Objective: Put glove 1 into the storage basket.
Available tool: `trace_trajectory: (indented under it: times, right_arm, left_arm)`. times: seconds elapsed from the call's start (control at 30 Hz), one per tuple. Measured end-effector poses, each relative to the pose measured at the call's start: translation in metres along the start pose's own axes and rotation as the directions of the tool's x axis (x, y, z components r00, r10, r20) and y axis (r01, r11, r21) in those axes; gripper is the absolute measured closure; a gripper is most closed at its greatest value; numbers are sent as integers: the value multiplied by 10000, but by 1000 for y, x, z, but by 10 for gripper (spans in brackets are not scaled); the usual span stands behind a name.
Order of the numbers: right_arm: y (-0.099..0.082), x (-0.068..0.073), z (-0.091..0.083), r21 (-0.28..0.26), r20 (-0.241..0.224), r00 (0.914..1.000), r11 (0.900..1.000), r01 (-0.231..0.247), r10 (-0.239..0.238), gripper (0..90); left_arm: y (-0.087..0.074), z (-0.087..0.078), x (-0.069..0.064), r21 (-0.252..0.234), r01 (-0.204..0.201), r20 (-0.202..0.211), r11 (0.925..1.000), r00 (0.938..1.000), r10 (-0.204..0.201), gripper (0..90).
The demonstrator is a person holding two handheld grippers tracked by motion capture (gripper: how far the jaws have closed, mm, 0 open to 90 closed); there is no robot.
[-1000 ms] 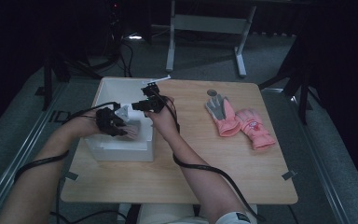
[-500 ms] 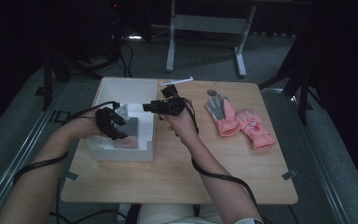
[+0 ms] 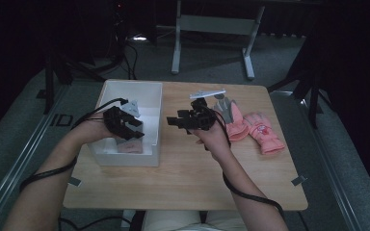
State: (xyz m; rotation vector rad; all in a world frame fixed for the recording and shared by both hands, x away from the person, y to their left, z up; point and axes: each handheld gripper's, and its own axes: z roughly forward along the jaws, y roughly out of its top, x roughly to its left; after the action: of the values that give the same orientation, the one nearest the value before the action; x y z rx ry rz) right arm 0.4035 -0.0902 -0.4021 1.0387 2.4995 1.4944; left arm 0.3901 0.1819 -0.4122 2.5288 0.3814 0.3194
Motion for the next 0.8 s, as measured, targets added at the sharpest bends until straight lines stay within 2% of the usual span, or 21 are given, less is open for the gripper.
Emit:
trace_trajectory:
  times: [0.17, 0.23, 0.3, 0.37, 0.4, 0.47, 0.5, 0.57, 0.67, 0.77, 0.8]
  right_arm:
    - [-15, -18, -18, -416, -96, 9988, 9980, -482, 478, 194]
    - [-19, -25, -26, -596, -73, 9985, 9967, -545, 542, 191]
    - [-23, -30, -34, -720, 147, 9983, 9959, -551, 563, 189]
    - [-25, -35, -42, -768, 174, 9989, 9961, -431, 445, 173]
    - [-27, -38, -47, -853, 78, 9990, 9954, -426, 434, 178]
    - [-29, -45, -57, -1186, -270, 9992, 9924, -323, 293, 184]
    - [-31, -49, -62, -1321, -362, 9991, 9908, -280, 234, 182]
    - [-34, -54, -71, -1482, -389, 9991, 9886, -248, 192, 164]
    - [-40, -60, -82, -1340, -14, 10000, 9910, 66, -69, 157]
    - [-46, -67, -92, -1014, 29, 9999, 9947, -151, 155, 157]
    - [-48, -69, -95, -1015, 148, 9997, 9947, -176, 192, 153]
  left_arm:
    - [22, -6, -6, -498, -126, -201, 9987, 9997, 116, 547]
    - [32, -9, -9, -760, -155, -143, 9970, 9998, 145, 559]
    - [42, -10, -13, -895, -72, -85, 9960, 9999, 65, 559]
    - [53, -9, -17, -792, -11, -243, 9969, 9997, -8, 558]
    - [57, -9, -17, -785, 130, -295, 9968, 9994, -153, 555]
    - [64, -9, -18, -1108, 550, -56, 9923, 9984, -560, 550]
    - [68, -8, -21, -1183, 521, -96, 9916, 9985, -536, 550]
    - [75, -3, -29, -1011, 511, -242, 9936, 9983, -538, 549]
    - [85, 7, -43, -582, 363, -418, 9976, 9984, -388, 545]
    - [94, 17, -62, -417, 405, -506, 9983, 9978, -426, 543]
    - [96, 21, -69, -406, 433, -686, 9982, 9966, -460, 545]
